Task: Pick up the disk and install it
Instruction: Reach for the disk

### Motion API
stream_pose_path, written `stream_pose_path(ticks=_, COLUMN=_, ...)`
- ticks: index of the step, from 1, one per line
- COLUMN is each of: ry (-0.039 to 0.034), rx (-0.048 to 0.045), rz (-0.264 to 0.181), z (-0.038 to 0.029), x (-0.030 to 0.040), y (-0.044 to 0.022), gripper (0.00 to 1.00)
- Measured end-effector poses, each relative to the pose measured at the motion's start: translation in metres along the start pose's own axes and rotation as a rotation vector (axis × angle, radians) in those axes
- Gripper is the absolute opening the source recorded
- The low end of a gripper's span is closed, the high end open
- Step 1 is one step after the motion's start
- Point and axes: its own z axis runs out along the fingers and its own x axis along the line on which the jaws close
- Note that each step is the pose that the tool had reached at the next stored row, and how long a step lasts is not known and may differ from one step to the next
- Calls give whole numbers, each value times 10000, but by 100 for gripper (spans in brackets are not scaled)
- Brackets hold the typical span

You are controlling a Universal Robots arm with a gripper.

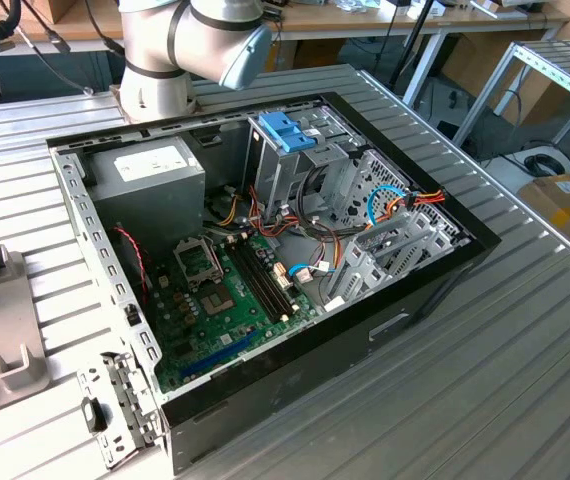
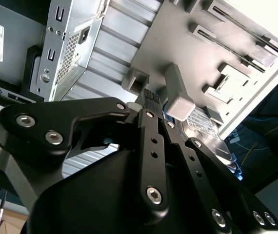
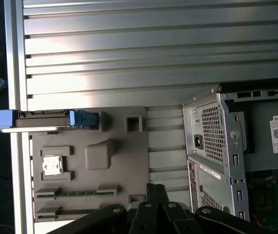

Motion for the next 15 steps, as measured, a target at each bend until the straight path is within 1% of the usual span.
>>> stream_pose_path(ticks=14, ry=0, rx=0, rz=0, z=-3, x=104, y=-8, gripper=10)
stream_pose_path(ticks=15, ry=0, rx=0, rz=1, z=-3, x=119, y=-9, gripper=10)
